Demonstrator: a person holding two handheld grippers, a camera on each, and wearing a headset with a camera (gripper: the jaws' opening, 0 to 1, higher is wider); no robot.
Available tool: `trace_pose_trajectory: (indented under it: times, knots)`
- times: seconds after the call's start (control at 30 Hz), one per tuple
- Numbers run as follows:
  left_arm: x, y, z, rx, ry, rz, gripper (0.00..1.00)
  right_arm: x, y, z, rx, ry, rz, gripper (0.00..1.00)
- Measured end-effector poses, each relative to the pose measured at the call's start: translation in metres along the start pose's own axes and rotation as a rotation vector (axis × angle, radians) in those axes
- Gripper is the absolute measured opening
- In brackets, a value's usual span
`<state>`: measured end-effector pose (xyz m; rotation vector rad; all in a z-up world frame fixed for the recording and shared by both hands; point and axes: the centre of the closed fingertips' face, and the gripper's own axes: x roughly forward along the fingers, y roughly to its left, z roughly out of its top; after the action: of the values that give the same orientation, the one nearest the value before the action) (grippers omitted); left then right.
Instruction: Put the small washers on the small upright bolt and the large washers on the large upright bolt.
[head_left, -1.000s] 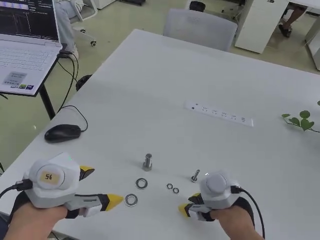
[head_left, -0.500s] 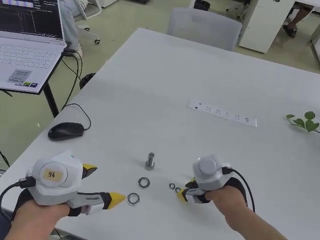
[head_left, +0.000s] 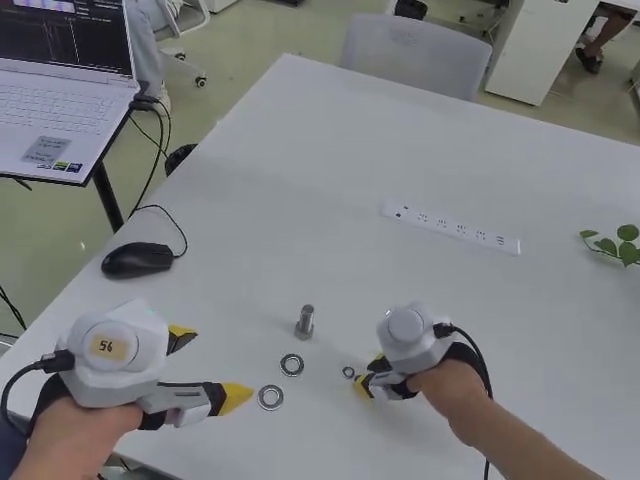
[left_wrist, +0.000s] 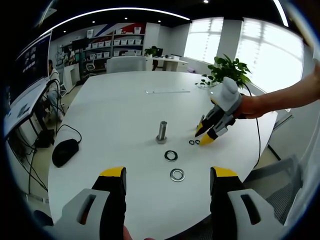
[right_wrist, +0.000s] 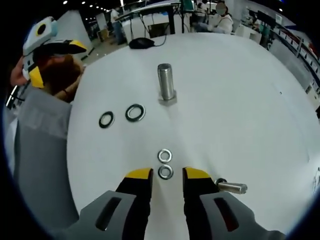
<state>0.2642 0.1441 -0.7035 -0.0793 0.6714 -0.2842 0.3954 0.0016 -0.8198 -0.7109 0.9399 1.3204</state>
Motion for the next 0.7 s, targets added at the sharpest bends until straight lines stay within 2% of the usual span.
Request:
trace_pose_trajectory:
  times: [0.27,0.37,0.43,0.5,0.7]
  knots:
    - [0.0006,0.0004,-0.0002,-0.003,0.0,-0.001,0.68,0.0024,0.0015,-0.0031,-0.101,0.047,-0.009,0.22]
    - [0.0014,-0.0002,-0.0006,-0.001,0.001,-0.003,0.68,0.0037,0.0034,-0.0029,-0.165,0.066,-0.014,0.2]
    - [0.0024,-0.0013,-0.0007,0.0,0.002,-0.006,0.68,0.0044,0.007,-0.0022,-0.165,0.069,-0.007,0.17]
    - [0.0035,-0.0029,-0.0008,0.004,0.004,-0.01,0.68,0.0045,0.0061,-0.0021,-0.195,0.074,-0.017,0.16]
    - [0.0035,-0.0047,-0.0013,0.011,0.008,-0.015,0.67,0.0043,0.004,-0.0024,-0.189,0.072,-0.011,0.13]
